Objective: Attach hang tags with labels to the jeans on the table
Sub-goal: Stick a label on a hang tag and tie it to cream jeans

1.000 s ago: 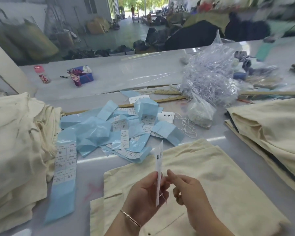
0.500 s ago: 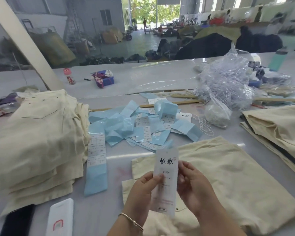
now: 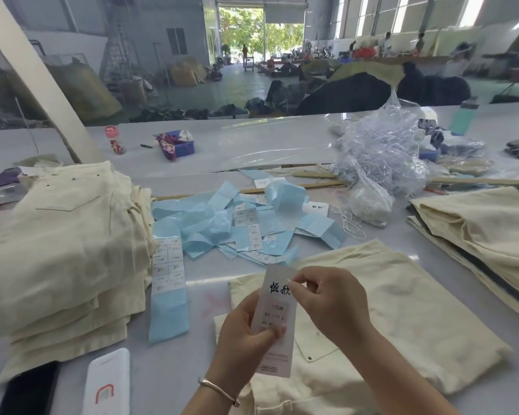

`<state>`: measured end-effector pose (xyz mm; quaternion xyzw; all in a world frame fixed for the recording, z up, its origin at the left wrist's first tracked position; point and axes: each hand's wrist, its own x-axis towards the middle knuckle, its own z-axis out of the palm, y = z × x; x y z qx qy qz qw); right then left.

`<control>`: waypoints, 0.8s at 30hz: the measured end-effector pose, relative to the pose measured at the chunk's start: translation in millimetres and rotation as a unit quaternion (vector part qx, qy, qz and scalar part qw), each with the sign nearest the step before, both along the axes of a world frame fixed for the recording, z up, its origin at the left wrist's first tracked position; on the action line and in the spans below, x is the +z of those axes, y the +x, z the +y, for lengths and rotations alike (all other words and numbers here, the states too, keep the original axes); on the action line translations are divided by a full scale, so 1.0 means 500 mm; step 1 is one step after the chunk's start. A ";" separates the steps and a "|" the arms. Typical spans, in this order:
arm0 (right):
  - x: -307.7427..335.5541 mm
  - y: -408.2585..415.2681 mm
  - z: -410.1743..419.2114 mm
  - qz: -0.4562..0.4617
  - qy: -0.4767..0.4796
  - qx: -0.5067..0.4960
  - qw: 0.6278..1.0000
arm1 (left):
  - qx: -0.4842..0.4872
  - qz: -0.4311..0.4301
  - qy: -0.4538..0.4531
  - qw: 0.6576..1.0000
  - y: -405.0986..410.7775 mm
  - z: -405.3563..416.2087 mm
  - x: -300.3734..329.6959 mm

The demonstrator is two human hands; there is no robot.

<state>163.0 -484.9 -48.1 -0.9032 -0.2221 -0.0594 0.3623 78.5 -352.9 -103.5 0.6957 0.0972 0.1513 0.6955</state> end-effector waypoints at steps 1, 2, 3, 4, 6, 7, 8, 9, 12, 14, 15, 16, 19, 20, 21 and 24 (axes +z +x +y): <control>0.001 0.002 -0.002 -0.002 -0.003 -0.004 1.000 | -0.004 0.001 0.005 1.000 0.000 -0.002 0.001; 0.003 0.005 -0.004 -0.002 -0.003 -0.007 1.000 | -0.011 0.000 0.014 1.000 -0.001 -0.003 0.002; 0.004 0.007 -0.005 -0.003 -0.001 -0.007 1.000 | -0.023 -0.002 0.028 0.999 -0.002 -0.004 0.004; 0.006 0.008 -0.007 0.000 0.001 -0.004 1.000 | -0.036 -0.005 0.047 0.998 -0.003 -0.005 0.006; 0.010 0.008 -0.007 0.005 0.008 0.008 1.000 | -0.057 -0.012 0.088 0.994 -0.007 -0.004 0.013; 0.012 0.009 -0.007 0.006 0.012 0.010 1.000 | -0.064 -0.014 0.106 0.992 -0.009 -0.003 0.015; 0.014 0.010 -0.007 0.008 0.016 0.010 1.000 | -0.068 -0.014 0.121 0.990 -0.009 -0.001 0.015; 0.015 0.012 -0.008 0.010 0.018 0.010 1.000 | -0.071 -0.012 0.134 0.988 -0.009 0.001 0.015; 0.022 0.018 -0.012 0.035 0.026 0.024 0.999 | -0.080 -0.010 0.172 0.982 -0.010 0.006 0.019; 0.029 0.025 -0.014 0.054 0.033 0.041 0.997 | -0.087 -0.017 0.173 0.981 -0.009 0.008 0.026; 0.032 0.028 -0.015 0.062 0.037 0.050 0.996 | -0.091 -0.027 0.158 0.983 -0.008 0.009 0.031; 0.035 0.030 -0.014 0.068 0.041 0.058 0.995 | -0.092 -0.037 0.128 0.987 -0.007 0.012 0.036; 0.041 0.028 -0.009 0.077 0.052 0.086 0.992 | -0.049 -0.047 0.010 0.998 0.003 0.018 0.054; 0.042 0.025 -0.006 0.080 0.057 0.098 0.990 | -0.024 -0.050 -0.012 0.998 0.007 0.018 0.059; 0.042 0.021 -0.001 0.084 0.060 0.110 0.989 | -0.002 -0.054 -0.020 0.998 0.011 0.017 0.063; 0.033 0.012 0.009 0.075 0.058 0.138 0.986 | 0.032 -0.064 -0.011 0.997 0.023 0.015 0.066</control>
